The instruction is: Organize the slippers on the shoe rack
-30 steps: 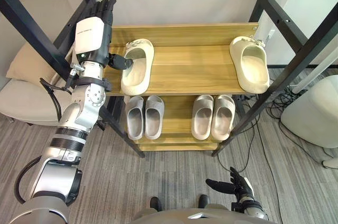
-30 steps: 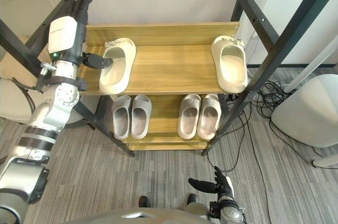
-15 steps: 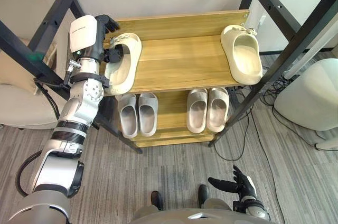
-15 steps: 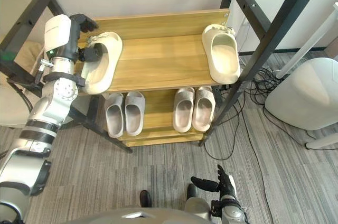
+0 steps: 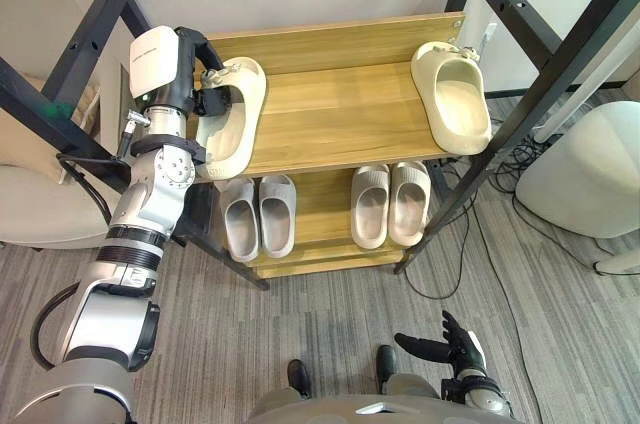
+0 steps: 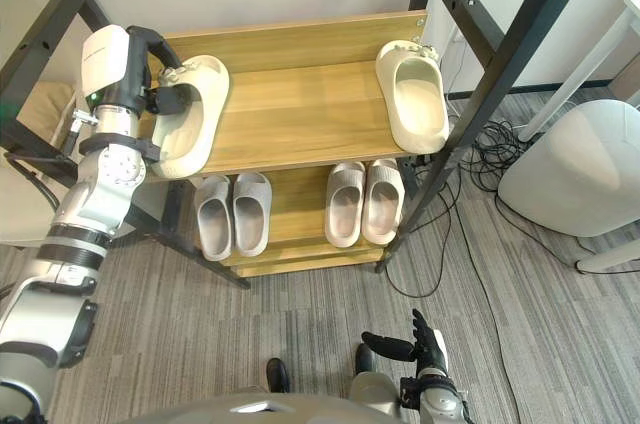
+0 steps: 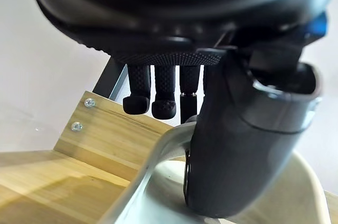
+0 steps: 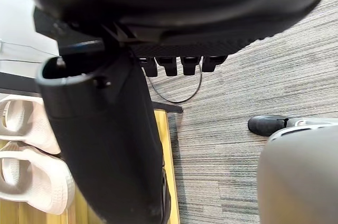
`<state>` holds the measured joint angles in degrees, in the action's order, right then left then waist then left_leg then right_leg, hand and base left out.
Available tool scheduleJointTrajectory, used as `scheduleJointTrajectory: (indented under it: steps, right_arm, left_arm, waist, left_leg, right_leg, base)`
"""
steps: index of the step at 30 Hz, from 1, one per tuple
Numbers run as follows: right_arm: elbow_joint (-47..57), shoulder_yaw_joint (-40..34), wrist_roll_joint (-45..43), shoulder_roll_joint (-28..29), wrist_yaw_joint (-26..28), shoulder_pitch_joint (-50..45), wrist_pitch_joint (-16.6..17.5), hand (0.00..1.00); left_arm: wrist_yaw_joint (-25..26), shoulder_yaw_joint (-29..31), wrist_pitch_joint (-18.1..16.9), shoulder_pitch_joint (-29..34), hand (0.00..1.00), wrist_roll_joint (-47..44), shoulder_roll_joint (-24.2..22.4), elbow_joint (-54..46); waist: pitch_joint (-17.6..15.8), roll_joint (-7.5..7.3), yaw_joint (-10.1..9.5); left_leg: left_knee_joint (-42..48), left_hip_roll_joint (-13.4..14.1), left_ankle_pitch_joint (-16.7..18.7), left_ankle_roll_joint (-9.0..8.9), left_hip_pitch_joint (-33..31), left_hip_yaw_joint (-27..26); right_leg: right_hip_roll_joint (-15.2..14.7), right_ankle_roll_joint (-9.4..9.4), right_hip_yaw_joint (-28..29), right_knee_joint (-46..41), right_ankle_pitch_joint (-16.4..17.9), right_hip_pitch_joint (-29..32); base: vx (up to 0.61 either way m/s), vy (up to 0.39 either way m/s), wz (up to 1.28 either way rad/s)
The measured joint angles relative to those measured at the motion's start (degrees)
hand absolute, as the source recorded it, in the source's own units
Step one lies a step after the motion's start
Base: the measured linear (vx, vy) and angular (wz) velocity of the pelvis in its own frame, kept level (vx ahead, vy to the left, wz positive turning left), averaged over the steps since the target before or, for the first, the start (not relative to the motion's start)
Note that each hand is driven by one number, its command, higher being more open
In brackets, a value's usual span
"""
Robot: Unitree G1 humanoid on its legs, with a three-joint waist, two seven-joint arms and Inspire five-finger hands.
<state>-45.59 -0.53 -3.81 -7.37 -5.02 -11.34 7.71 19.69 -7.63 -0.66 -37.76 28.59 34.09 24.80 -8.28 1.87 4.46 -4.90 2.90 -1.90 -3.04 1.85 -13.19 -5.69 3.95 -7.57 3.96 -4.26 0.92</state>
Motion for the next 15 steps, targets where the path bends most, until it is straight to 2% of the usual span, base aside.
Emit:
scheduleJointTrajectory:
  steps: [5, 8, 15]
  right_arm:
    - [0.6, 0.0, 0.0, -0.6, 0.0, 0.0, 0.0, 1.0]
    - [1.0, 0.0, -0.3, -0.9, 0.0, 0.0, 0.0, 1.0]
    - [1.7, 0.0, -0.3, -1.4, 0.0, -0.1, -0.1, 1.0]
  left_arm:
    - [-0.3, -1.5, -0.1, 0.3, 0.0, -0.6, -3.0, -3.5]
    - [-0.3, -2.9, -0.1, 0.3, 0.0, -1.5, -3.1, -4.7]
    - [-0.3, -3.4, -0.1, -2.2, 0.0, -3.3, -5.7, -5.1]
  waist:
    - [-0.6, 0.96, 0.5]
    - [-0.8, 1.46, 1.17]
    - [-1.2, 2.19, 2.25]
  left_leg:
    - [0.0, -0.2, 0.0, 0.04, 0.0, -0.2]
    - [0.0, -0.2, 0.1, 0.12, 0.1, -0.5]
    - [0.0, -0.5, 0.8, 0.7, -0.5, -4.5]
  right_leg:
    - [-0.2, 0.01, 0.2, 0.0, 0.0, 0.1]
    - [-0.1, 0.03, 0.5, 0.0, -0.1, 0.2]
    - [-0.2, 0.5, 4.6, 0.8, -1.6, 2.4]
  base:
    - [0.0, 0.001, -0.01]
    - [-0.02, 0.002, -0.06]
    - [-0.02, 0.019, -0.3]
